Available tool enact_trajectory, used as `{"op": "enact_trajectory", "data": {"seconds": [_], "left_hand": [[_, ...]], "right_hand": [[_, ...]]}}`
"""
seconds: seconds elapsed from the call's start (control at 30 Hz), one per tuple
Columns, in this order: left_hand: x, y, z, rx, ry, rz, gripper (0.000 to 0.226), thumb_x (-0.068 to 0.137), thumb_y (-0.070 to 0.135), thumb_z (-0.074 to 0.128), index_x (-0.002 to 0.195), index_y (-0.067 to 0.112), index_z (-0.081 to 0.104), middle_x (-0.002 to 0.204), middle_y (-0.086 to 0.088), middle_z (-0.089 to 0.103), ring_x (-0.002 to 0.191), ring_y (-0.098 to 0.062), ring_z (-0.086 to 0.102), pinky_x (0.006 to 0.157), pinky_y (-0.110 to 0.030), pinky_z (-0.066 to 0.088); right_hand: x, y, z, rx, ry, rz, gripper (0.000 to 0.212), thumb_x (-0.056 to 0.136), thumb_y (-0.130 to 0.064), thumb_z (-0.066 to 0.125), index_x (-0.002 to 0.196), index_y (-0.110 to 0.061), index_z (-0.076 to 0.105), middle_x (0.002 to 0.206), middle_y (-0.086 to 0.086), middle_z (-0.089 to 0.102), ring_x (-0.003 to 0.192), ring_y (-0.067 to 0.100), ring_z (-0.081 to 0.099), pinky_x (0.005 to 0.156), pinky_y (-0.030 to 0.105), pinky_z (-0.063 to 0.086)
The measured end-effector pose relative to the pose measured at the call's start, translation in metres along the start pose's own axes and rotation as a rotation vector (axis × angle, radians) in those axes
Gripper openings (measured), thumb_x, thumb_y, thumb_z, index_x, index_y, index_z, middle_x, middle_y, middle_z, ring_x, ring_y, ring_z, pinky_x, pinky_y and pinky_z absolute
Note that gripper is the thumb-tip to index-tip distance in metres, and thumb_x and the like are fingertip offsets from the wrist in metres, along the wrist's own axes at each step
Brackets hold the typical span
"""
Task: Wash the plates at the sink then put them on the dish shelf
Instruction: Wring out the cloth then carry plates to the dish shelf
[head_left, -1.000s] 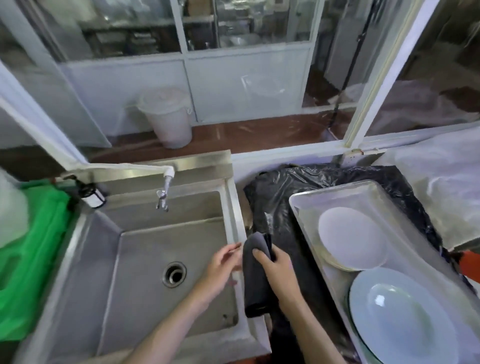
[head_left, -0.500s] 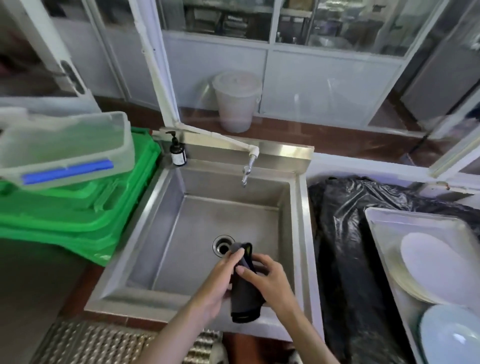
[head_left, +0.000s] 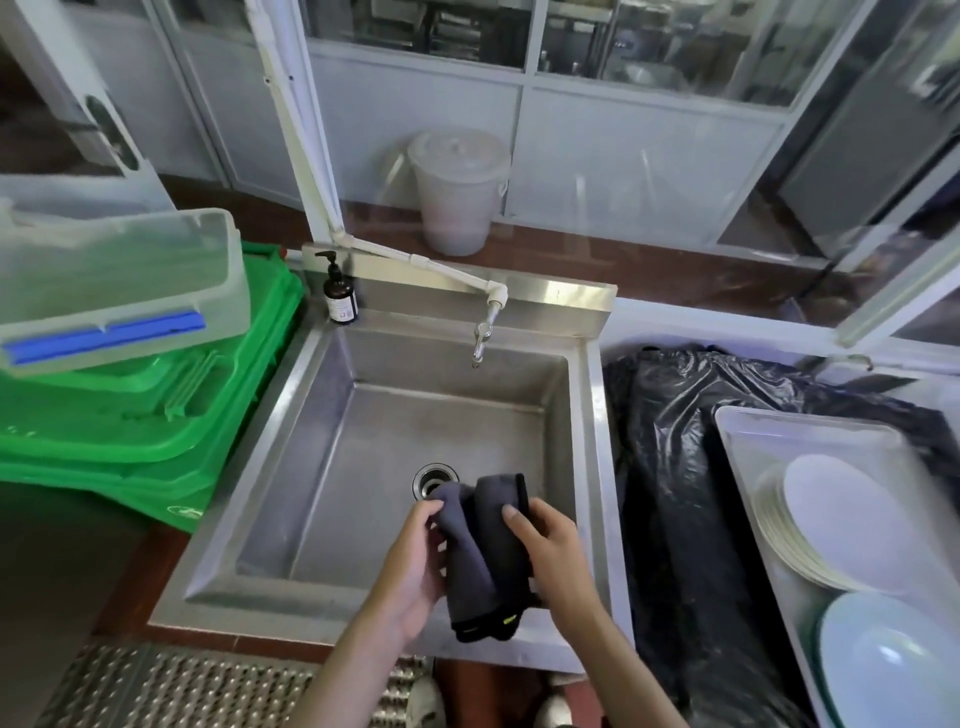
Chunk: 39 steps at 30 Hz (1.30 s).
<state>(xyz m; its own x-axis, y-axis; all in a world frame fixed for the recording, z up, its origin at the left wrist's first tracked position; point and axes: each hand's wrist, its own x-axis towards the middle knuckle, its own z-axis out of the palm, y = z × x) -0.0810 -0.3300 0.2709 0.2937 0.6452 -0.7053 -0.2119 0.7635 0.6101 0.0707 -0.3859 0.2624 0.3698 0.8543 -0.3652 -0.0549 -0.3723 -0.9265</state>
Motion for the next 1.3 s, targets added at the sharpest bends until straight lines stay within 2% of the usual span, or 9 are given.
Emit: {"op": "enact_trajectory", "data": {"seconds": [0.13, 0.4, 0.5, 0.63, 0.7, 0.77, 0.9, 1.03, 1.3], "left_hand": [[-0.005, 0.004, 0.023, 0.123, -0.090, 0.084, 0.038, 0.090, 0.032, 0.072, 0.124, 0.017, 0.070, 0.115, -0.009, 0.078, 0.112, -0.026, 0.072, 0.102, -0.045, 0.054], [0.014, 0.002, 0.058, 0.179, 0.042, 0.080, 0.020, 0.095, 0.004, 0.060, 0.114, 0.009, 0.064, 0.101, -0.018, 0.078, 0.104, -0.032, 0.072, 0.090, -0.042, 0.056], [0.026, -0.003, 0.060, 0.539, 0.125, 0.239, 0.016, 0.100, 0.015, 0.062, 0.116, 0.014, 0.063, 0.109, -0.009, 0.075, 0.111, -0.029, 0.069, 0.093, -0.040, 0.053], [0.018, -0.008, 0.067, 0.830, 0.091, 0.577, 0.077, 0.105, 0.011, 0.057, 0.164, 0.039, 0.016, 0.141, 0.026, 0.044, 0.109, -0.003, 0.063, 0.091, -0.018, 0.051], [0.016, -0.009, 0.071, 0.924, 0.054, 0.683, 0.070, 0.106, 0.009, 0.053, 0.155, 0.052, 0.028, 0.132, 0.036, 0.047, 0.095, 0.007, 0.063, 0.085, -0.007, 0.050], [0.022, -0.011, 0.071, 1.008, 0.040, 0.692, 0.051, 0.107, 0.011, 0.052, 0.129, 0.056, 0.058, 0.126, 0.030, 0.063, 0.111, 0.007, 0.062, 0.094, -0.005, 0.047], [0.012, -0.008, 0.090, 0.728, -0.042, 0.467, 0.018, 0.103, 0.033, 0.062, 0.105, 0.037, 0.079, 0.104, 0.015, 0.078, 0.104, -0.001, 0.070, 0.097, -0.028, 0.054], [0.000, -0.001, 0.110, 0.531, -0.139, 0.360, 0.030, 0.096, 0.052, 0.066, 0.111, 0.030, 0.079, 0.105, 0.009, 0.079, 0.102, -0.002, 0.072, 0.090, -0.024, 0.054], [0.003, 0.003, 0.116, 0.365, 0.025, 0.356, 0.017, 0.100, 0.029, 0.067, 0.100, 0.017, 0.079, 0.091, -0.003, 0.080, 0.096, -0.021, 0.076, 0.083, -0.033, 0.057]], "right_hand": [[0.004, -0.008, -0.019, 0.039, 0.014, -0.012, 0.020, 0.102, -0.029, 0.066, 0.088, -0.014, 0.068, 0.087, 0.013, 0.071, 0.079, 0.018, 0.066, 0.068, 0.036, 0.049], [0.010, -0.013, -0.059, 0.128, 0.112, -0.041, 0.019, 0.102, -0.027, 0.067, 0.096, -0.009, 0.072, 0.091, 0.014, 0.074, 0.086, 0.025, 0.070, 0.072, 0.042, 0.054], [0.012, -0.012, -0.069, 0.138, 0.145, -0.035, 0.017, 0.103, -0.030, 0.066, 0.100, -0.015, 0.075, 0.095, 0.011, 0.076, 0.096, 0.033, 0.072, 0.083, 0.056, 0.058], [0.013, -0.011, -0.079, 0.144, 0.192, 0.000, 0.018, 0.103, -0.029, 0.065, 0.095, -0.015, 0.075, 0.091, 0.007, 0.077, 0.095, 0.029, 0.073, 0.087, 0.058, 0.058], [0.014, -0.011, -0.082, 0.159, 0.198, -0.001, 0.018, 0.102, -0.029, 0.066, 0.095, -0.016, 0.075, 0.092, 0.008, 0.078, 0.095, 0.032, 0.073, 0.085, 0.058, 0.058], [0.014, -0.013, -0.085, 0.165, 0.216, -0.037, 0.011, 0.102, -0.026, 0.067, 0.101, -0.017, 0.074, 0.092, 0.007, 0.079, 0.092, 0.030, 0.075, 0.077, 0.052, 0.060], [0.009, -0.021, -0.083, 0.041, 0.177, -0.190, 0.013, 0.101, -0.015, 0.068, 0.110, -0.022, 0.063, 0.085, 0.002, 0.079, 0.077, 0.015, 0.075, 0.061, 0.030, 0.059], [0.008, -0.023, -0.076, -0.158, 0.111, -0.342, 0.021, 0.097, -0.015, 0.073, 0.110, -0.030, 0.072, 0.097, -0.017, 0.077, 0.096, 0.004, 0.074, 0.084, 0.028, 0.061], [0.013, -0.021, -0.073, -0.183, 0.006, -0.340, 0.023, 0.105, -0.032, 0.061, 0.120, -0.031, 0.079, 0.121, -0.022, 0.071, 0.117, 0.003, 0.066, 0.096, 0.029, 0.057]]}}
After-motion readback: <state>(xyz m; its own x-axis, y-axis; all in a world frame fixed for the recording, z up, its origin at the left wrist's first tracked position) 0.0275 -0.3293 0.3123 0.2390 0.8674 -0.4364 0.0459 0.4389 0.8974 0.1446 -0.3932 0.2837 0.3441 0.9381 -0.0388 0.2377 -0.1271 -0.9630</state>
